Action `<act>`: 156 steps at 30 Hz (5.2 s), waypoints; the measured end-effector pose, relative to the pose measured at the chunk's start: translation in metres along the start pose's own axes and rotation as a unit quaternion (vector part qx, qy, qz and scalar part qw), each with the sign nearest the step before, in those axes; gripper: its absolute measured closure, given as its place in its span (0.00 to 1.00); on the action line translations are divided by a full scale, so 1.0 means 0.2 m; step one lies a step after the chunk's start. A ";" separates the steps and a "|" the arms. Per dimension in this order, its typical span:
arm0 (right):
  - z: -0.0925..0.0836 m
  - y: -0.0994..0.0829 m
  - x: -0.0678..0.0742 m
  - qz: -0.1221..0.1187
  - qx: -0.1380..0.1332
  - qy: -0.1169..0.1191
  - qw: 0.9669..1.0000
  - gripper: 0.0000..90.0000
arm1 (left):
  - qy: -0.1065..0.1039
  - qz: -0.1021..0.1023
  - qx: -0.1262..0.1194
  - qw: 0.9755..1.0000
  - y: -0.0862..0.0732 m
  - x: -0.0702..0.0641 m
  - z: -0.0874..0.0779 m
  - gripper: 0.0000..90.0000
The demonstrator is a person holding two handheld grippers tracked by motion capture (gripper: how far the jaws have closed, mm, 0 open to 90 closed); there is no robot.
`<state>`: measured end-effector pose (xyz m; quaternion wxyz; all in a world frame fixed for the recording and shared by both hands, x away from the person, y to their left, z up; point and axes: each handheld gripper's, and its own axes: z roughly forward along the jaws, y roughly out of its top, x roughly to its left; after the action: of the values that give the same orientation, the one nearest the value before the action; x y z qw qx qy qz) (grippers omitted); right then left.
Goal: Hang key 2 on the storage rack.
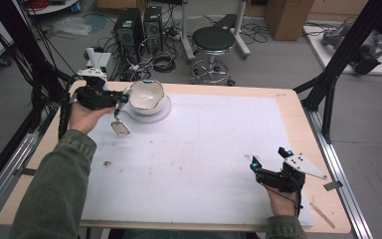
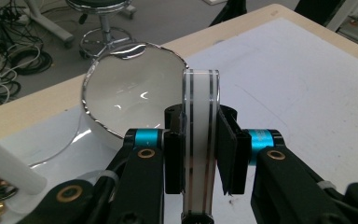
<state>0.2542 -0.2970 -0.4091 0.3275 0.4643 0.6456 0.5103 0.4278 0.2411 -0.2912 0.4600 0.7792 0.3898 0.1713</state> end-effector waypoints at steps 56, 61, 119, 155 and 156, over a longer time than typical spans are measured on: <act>-0.03 -0.02 -0.02 0.006 0.007 -0.008 1.000 0.01 | 0.099 -0.018 -0.133 0.986 0.34 0.38 -0.33 0.82; -0.02 -0.02 -0.02 0.006 0.007 -0.008 1.000 0.01 | 0.092 -0.014 -0.138 0.986 0.35 0.39 -0.29 0.83; -0.07 -0.03 -0.04 0.004 0.015 -0.022 1.000 0.01 | 0.100 -0.017 -0.132 0.986 0.37 0.41 -0.16 0.63; 0.02 -0.01 0.01 -0.007 0.016 0.003 1.000 0.01 | 0.048 -0.003 -0.098 0.994 0.24 0.12 -0.22 0.02; 0.02 -0.01 0.00 -0.006 0.017 0.003 1.000 0.01 | 0.048 -0.003 -0.098 0.994 0.24 0.12 -0.22 0.02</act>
<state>0.2576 -0.2946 -0.4114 0.3206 0.4643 0.6578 0.4989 0.4370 0.2709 -0.2297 0.5152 0.7204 0.3949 0.2443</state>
